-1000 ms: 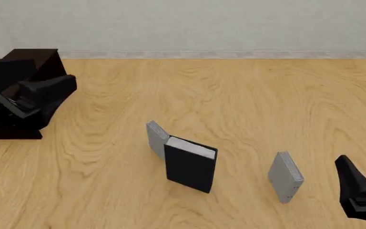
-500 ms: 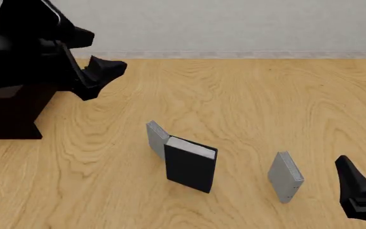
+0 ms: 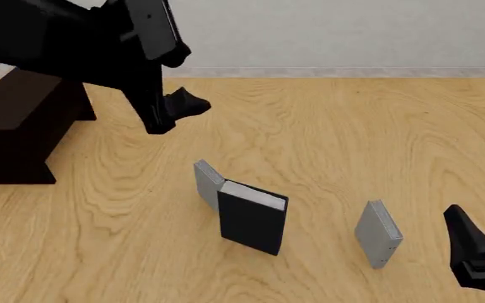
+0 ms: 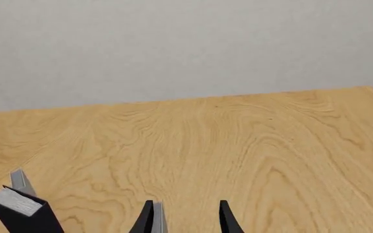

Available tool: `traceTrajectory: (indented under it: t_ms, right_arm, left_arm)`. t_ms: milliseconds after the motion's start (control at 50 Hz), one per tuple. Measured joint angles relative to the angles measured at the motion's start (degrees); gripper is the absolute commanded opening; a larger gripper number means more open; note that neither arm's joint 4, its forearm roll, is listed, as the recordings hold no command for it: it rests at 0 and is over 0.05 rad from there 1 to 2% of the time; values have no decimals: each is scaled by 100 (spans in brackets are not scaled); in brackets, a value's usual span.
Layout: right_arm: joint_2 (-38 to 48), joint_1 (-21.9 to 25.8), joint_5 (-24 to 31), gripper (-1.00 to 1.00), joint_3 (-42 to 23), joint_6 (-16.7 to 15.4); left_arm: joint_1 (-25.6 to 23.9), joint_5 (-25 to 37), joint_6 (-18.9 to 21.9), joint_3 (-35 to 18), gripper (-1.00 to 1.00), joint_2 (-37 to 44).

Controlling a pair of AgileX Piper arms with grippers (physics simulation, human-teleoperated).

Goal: Pick up the book in the middle and place it on the cabinet shelf.

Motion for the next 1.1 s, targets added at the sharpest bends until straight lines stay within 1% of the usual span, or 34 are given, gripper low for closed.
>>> traceTrajectory:
  t_ms: [100, 180, 260, 380, 700, 980, 1100]
  right_arm:
    - [2, 2, 15, 100, -11, 13]
    - [11, 6, 17, 100, -15, 25]
    - [42, 10, -13, 100, -8, 36]
    - [86, 14, -53, 100, 2, 53]
    - [154, 21, -109, 100, 12, 84]
    - [235, 26, -177, 100, 14, 104]
    - [207, 30, -148, 100, 14, 112]
  left_arm:
    - [-10, 231, 258, -230, 100, 250]
    - [-71, 421, 382, -371, 100, 405]
    - [-206, 639, 390, -471, 100, 538]
    - [-426, 822, 385, -371, 100, 666]
    - [-567, 747, 619, -32, 100, 879]
    - [-686, 413, 769, 366, 100, 956]
    - [-659, 234, 860, 534, 100, 1028]
